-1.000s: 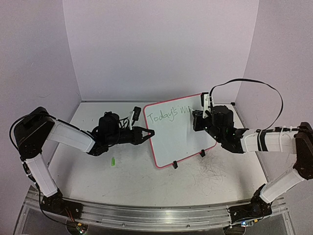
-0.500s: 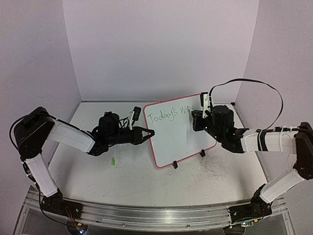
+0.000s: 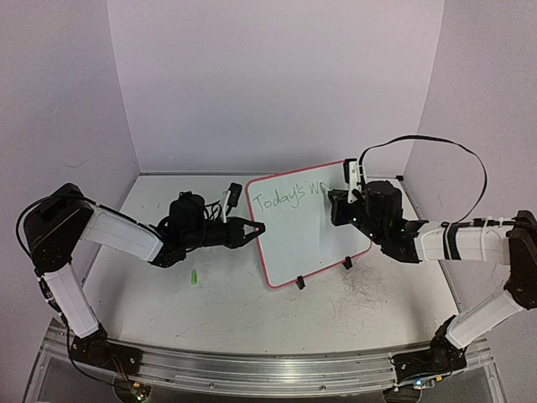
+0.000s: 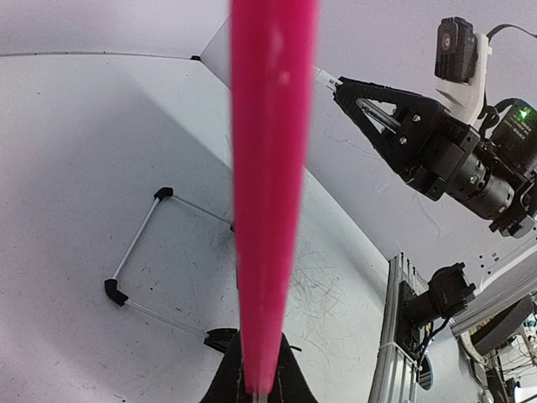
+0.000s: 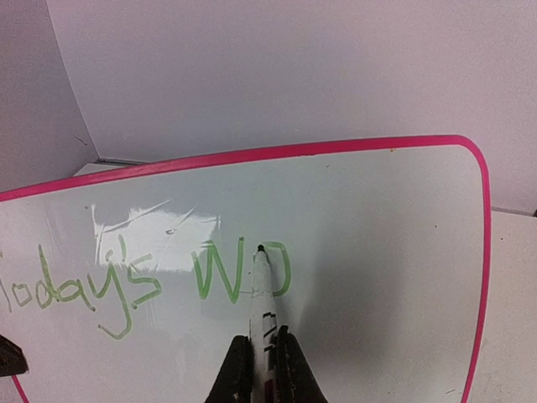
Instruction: Write a sentence on the whiteboard
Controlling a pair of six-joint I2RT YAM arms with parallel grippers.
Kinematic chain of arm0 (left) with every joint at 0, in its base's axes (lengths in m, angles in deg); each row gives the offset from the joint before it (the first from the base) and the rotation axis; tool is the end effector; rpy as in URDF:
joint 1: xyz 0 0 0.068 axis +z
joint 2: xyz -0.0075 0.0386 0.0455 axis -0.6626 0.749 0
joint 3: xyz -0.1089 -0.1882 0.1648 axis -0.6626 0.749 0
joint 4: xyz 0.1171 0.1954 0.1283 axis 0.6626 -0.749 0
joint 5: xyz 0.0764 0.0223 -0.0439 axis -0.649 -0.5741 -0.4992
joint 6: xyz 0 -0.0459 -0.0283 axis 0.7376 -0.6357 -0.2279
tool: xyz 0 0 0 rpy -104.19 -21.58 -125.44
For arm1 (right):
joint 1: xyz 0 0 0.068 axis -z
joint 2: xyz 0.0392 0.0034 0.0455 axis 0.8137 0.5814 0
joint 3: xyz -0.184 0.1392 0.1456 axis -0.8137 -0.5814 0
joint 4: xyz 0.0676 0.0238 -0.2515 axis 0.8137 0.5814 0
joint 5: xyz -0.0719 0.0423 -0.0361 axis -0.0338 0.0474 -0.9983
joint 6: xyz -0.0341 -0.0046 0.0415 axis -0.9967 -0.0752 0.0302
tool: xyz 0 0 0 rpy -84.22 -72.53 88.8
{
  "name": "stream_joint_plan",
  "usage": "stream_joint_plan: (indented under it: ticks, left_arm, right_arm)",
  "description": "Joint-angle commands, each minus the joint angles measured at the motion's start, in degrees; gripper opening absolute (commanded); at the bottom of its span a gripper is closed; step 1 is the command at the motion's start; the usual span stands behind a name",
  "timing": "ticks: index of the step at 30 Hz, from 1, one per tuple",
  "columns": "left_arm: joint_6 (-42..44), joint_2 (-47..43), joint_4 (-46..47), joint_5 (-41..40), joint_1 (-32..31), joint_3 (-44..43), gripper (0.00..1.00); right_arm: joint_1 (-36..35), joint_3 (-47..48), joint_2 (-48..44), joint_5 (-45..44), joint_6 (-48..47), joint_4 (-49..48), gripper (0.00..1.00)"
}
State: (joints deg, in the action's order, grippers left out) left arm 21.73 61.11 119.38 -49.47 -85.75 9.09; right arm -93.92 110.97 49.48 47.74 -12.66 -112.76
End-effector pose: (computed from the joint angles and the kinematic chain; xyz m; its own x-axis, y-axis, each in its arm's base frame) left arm 0.2494 -0.2644 0.1928 -0.5994 -0.0720 -0.7972 0.7256 0.3717 -0.5791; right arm 0.2557 0.2018 0.2558 -0.1840 0.0162 -0.9828 -0.4584 0.8830 0.1004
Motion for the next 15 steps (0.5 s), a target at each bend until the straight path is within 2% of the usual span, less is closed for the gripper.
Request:
stream_joint_plan:
  ticks: [1,7,15]
  left_arm:
    - [1.17,-2.29,0.45,0.21,-0.34,0.49,0.0]
    - [1.24,-2.44,0.46,0.2,-0.34,0.59,0.0]
    - [1.25,-2.58,0.35,0.15,-0.35,0.58,0.0]
  right_arm:
    - [0.19,0.3,-3.26,1.02,0.09,0.51,0.0]
    - [1.72,-2.44,-7.34,0.97,0.05,0.17,0.0]
    - [3.99,-4.27,-8.15,2.61,0.16,0.15,0.0]
